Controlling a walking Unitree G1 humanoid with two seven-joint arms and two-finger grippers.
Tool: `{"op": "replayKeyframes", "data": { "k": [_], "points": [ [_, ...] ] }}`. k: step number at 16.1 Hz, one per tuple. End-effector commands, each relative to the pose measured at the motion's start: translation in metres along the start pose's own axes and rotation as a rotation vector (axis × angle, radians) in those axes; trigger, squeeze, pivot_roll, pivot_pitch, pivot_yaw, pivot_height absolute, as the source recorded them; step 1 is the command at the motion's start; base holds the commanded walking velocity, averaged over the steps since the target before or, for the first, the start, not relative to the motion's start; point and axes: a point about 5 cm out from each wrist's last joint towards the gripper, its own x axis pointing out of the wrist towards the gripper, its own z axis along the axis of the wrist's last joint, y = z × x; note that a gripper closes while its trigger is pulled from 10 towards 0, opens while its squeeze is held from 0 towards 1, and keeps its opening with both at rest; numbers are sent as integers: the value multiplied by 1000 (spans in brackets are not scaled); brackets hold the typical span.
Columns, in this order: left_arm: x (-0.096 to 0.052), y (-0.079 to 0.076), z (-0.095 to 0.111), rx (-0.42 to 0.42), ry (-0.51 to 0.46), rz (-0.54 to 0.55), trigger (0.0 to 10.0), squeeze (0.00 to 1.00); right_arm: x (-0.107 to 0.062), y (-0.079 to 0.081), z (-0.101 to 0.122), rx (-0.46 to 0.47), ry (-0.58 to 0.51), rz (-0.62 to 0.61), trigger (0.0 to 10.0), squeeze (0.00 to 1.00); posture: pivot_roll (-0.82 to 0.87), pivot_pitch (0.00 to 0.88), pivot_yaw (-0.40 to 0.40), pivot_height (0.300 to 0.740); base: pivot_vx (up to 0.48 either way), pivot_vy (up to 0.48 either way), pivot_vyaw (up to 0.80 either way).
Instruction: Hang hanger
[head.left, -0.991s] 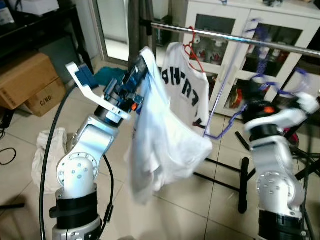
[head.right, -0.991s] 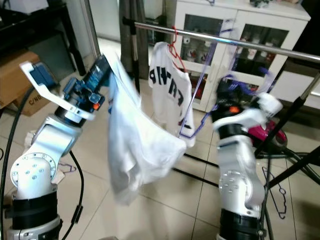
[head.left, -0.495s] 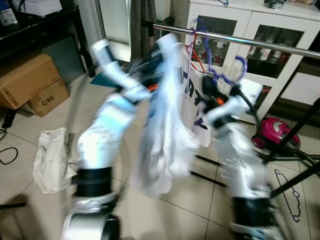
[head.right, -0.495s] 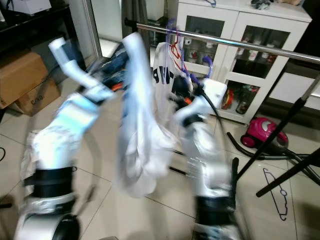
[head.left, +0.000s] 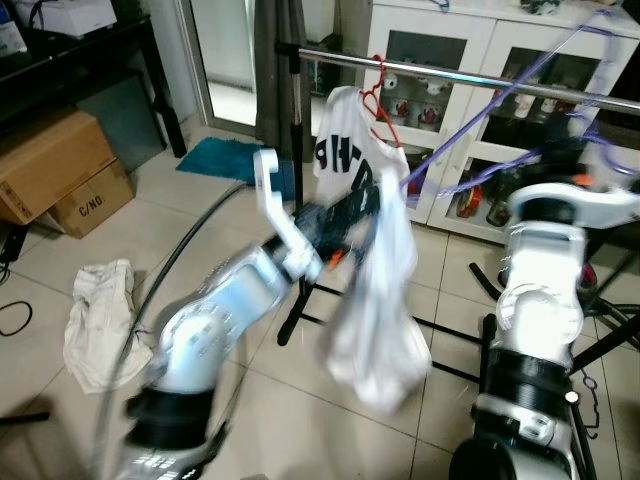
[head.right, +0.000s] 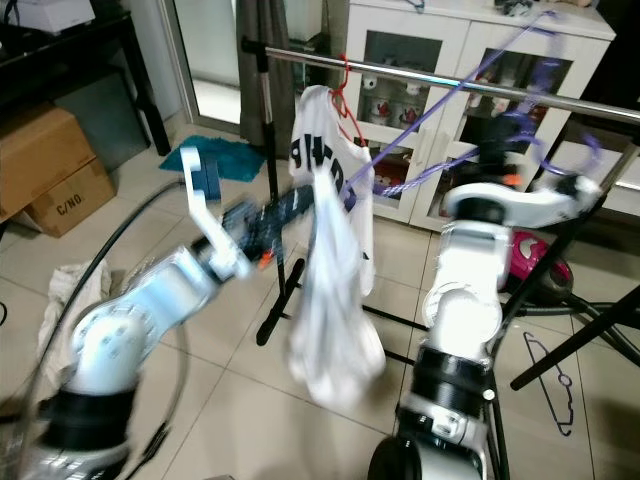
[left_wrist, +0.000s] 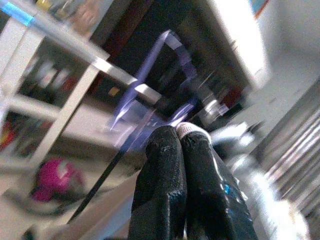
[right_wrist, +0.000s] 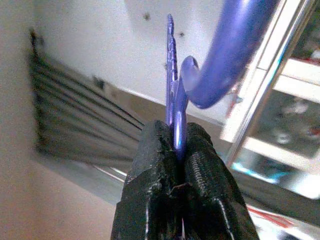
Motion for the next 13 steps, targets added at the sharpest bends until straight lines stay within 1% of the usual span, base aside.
{"op": "replayKeyframes", "data": {
  "k": [1,2,3,4,5,6,7,8,9,10,11,12,13],
  "points": [
    [-5,3,1,35,15,13,0,0,6,12,-5,96,8,61,0,0,93,0,20,740,0,0,0],
    [-12,12,4,71,8,74,0,0,7,16,-4,21,48,110,0,0,94,0,16,740,0,0,0],
    [-15,16,7,86,1,103,0,0,7,17,-5,-19,71,129,0,0,94,0,16,740,0,0,0],
    [-27,24,18,106,-39,162,0,0,4,16,-5,-272,149,179,0,0,90,0,14,740,0,0,0],
    [-30,25,19,112,-42,167,0,0,3,13,-5,-319,166,175,0,0,90,0,14,740,0,0,0],
    [-38,24,21,121,-33,162,0,0,-2,8,-2,-527,210,211,0,0,89,0,11,740,0,0,0],
    [-42,25,20,129,-26,169,0,0,-6,3,-2,-632,252,225,0,0,89,0,11,740,0,0,0],
    [-49,32,19,154,-18,242,0,0,-17,-5,0,-750,341,225,0,0,88,0,3,740,0,0,0],
    [-54,40,18,176,-10,340,0,0,-28,-10,1,-810,417,199,2980,0,96,0,-14,740,0,0,0],
    [-60,50,13,212,51,457,0,0,-43,-17,-1,-888,547,174,10000,0,99,0,-17,740,0,0,0],
    [-63,52,11,218,67,490,4549,0,-51,-20,-2,-916,595,161,10000,0,97,0,-15,740,0,0,0],
    [-67,52,9,254,91,526,9294,0,-65,-27,-6,-993,686,129,10000,0,91,0,-14,740,0,0,0],
    [-72,55,8,349,88,625,10000,0,-84,-40,-6,-1122,753,95,10000,0,94,0,-12,740,0,0,-506]
  ]
}}
